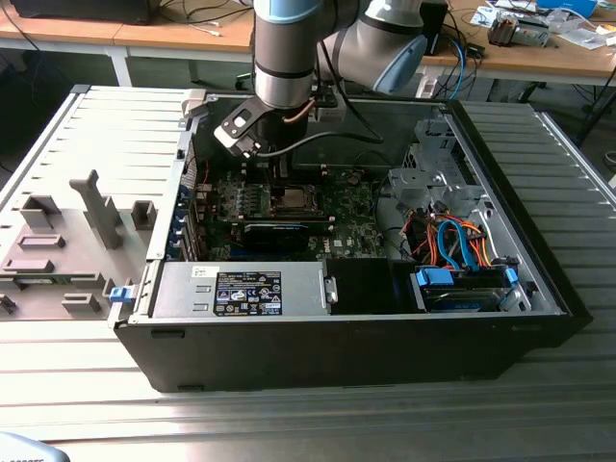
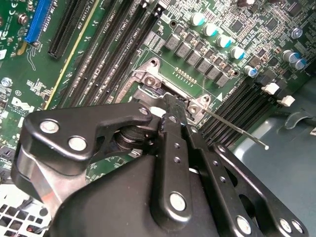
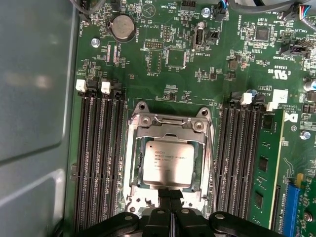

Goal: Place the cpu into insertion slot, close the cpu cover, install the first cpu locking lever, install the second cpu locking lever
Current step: 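Close the cpu cover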

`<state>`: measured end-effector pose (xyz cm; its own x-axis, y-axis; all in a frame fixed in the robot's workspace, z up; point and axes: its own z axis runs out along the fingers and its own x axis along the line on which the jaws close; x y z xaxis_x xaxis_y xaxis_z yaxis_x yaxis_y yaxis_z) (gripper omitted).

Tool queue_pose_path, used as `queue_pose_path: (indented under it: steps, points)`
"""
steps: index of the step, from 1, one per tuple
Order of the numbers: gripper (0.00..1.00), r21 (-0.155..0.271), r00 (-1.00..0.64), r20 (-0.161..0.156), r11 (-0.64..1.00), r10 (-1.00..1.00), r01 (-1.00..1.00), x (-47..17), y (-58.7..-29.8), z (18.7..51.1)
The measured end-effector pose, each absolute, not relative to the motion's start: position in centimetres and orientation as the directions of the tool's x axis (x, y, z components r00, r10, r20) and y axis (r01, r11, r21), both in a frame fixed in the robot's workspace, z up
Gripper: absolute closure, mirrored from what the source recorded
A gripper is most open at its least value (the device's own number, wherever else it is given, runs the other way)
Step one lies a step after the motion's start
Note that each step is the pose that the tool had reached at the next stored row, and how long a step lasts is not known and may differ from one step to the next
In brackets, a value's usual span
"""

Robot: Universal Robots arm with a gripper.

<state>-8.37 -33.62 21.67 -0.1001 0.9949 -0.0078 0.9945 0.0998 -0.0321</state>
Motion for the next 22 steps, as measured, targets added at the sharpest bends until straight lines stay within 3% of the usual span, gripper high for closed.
queue_pose_path:
  steps: [22]
  points:
    - [0.89,-0.032,-0.1,-0.008,0.1,0.995,0.994,-9.02,-33.62,20.95]
